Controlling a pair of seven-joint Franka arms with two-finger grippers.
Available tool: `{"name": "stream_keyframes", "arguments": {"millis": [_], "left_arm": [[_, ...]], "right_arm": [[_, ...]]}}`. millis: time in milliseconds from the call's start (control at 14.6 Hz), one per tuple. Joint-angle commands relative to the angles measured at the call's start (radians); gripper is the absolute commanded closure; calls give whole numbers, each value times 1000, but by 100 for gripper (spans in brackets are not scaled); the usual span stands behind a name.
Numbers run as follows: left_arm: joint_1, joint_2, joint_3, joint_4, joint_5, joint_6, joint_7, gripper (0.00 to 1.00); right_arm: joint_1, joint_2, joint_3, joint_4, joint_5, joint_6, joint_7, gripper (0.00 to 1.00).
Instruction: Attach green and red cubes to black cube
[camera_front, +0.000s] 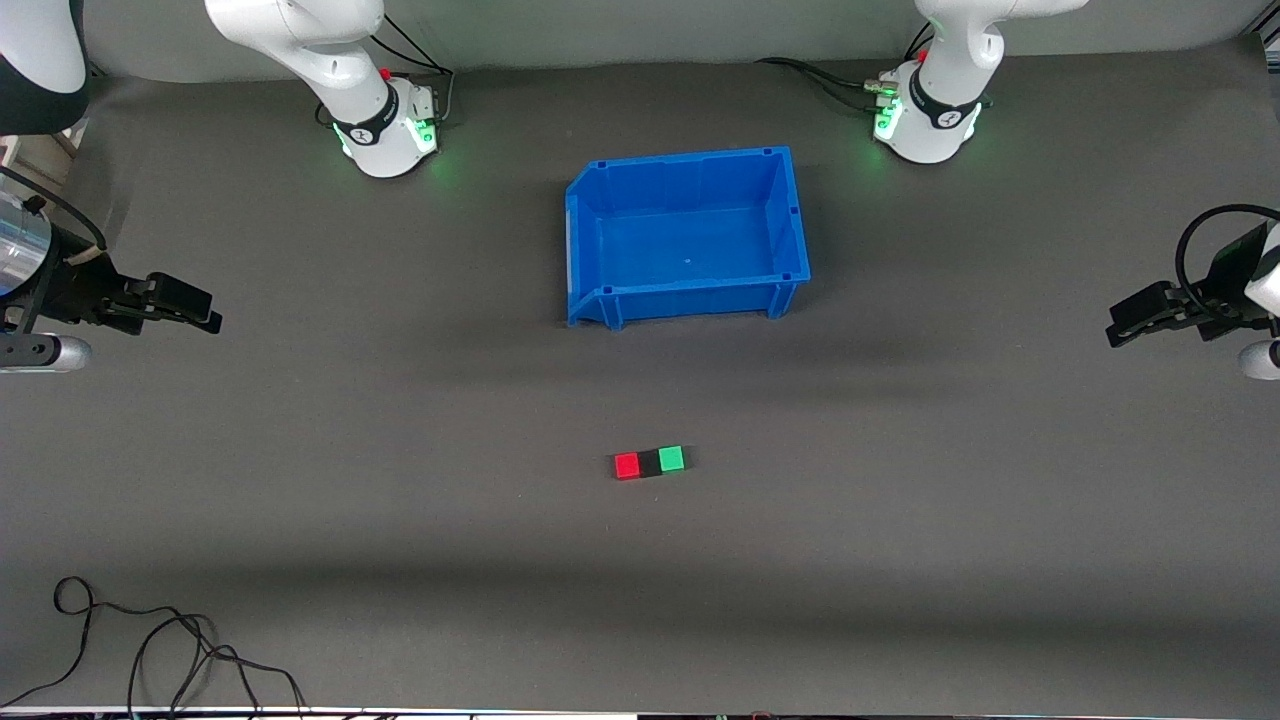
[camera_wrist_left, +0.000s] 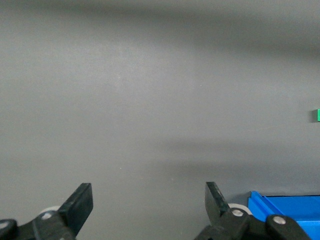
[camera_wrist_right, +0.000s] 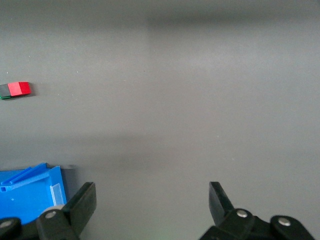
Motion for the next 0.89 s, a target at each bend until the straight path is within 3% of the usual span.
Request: {"name": "stream_keyframes", "arguments": {"millis": [0, 274, 821], "left_arm": [[1, -16, 4, -11, -11, -7, 15, 0], [1, -16, 4, -9, -11, -10, 16, 0], [21, -10, 4, -12, -14, -18, 39, 0]], "right_arm": [[-21, -13, 40, 9, -27, -15, -14, 0], [-42, -13, 83, 11, -70, -18, -8, 0], [-33, -9, 75, 9, -70, -12, -6, 0]]}}
